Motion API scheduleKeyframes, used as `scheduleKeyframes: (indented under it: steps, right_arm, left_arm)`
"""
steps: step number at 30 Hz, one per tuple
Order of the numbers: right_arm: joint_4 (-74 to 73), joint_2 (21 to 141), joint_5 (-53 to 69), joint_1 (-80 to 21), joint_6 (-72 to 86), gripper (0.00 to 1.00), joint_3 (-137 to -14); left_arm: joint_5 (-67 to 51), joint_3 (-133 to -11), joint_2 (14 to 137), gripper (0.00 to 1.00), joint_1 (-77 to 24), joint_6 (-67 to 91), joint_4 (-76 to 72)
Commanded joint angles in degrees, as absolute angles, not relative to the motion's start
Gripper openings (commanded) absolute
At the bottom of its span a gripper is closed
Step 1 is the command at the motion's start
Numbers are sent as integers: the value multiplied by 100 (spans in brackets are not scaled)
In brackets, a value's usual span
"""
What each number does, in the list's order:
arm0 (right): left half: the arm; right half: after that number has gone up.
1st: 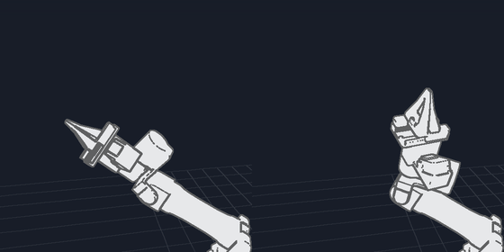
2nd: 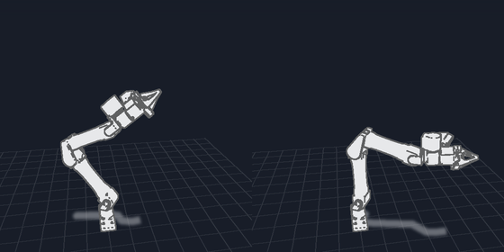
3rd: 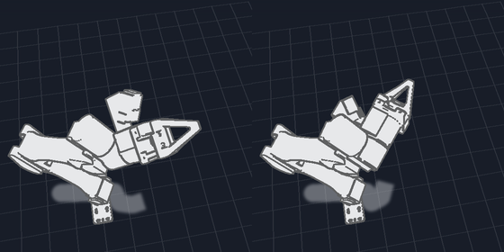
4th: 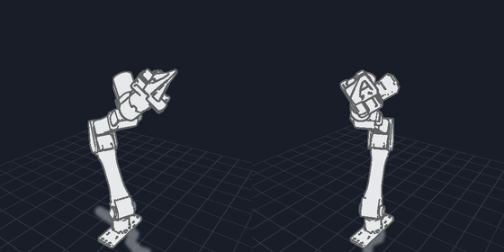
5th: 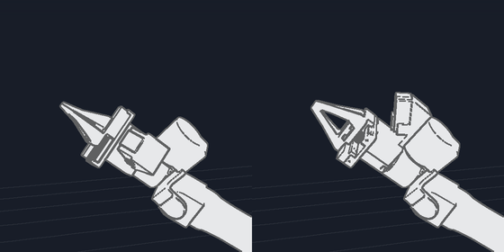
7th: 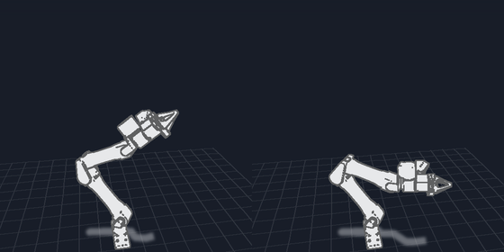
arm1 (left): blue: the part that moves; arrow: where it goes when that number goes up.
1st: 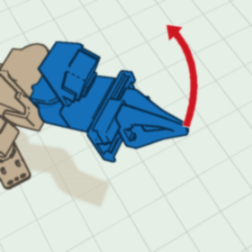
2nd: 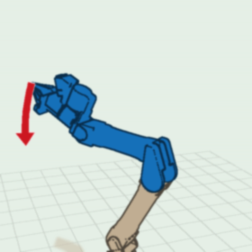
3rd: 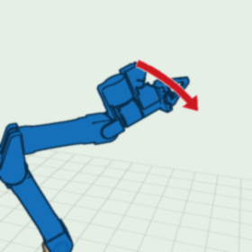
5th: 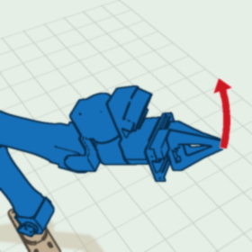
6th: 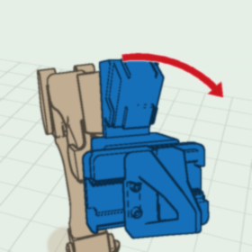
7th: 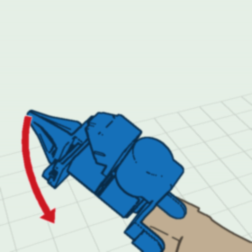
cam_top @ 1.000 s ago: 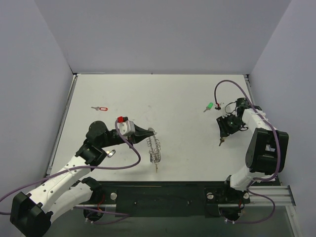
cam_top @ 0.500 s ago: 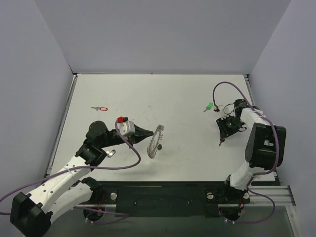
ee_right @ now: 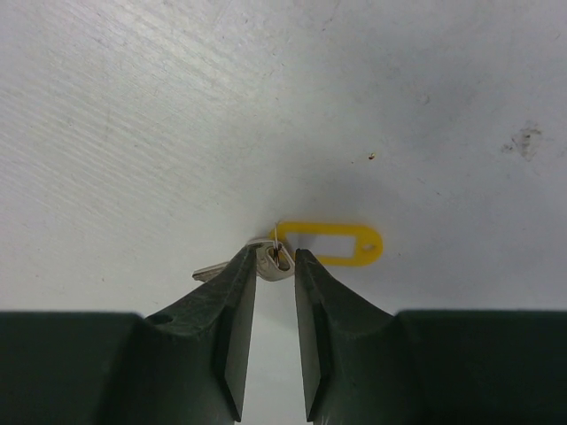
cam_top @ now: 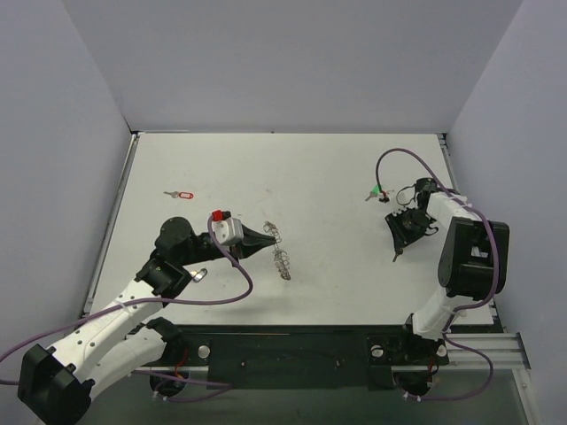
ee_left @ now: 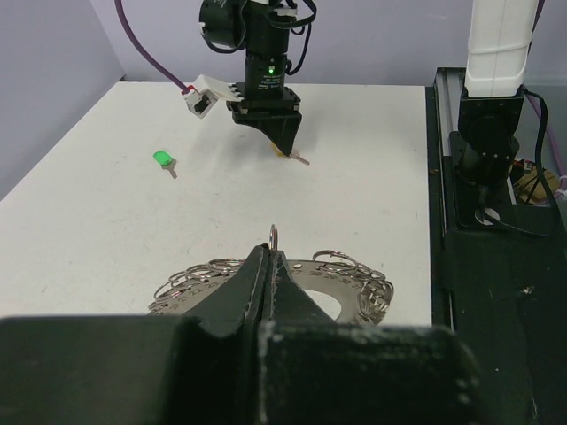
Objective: Put the keys on the keyring
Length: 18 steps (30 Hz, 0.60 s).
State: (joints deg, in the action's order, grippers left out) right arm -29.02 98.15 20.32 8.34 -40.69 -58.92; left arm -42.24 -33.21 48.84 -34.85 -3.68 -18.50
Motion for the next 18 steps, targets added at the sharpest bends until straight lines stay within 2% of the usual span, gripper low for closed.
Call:
scheduleKeyframes:
  steps: [1,13,18]
  right_arm:
    - [-3225,9923,1925,773,-4140,20,-6108]
    - [-3243,10028,1854,756,-4113,15,-6196]
    - [-3287,10046,1881,756,-4131,2,-6214]
  left_arm:
    - [-4298,-3384,4764,0,-3516,-457,-2083]
    - [-4307,-3384,4764,0,-3524,-475,-2048]
    - [-4307,-3375,4764,0,-3533,-483,-2039]
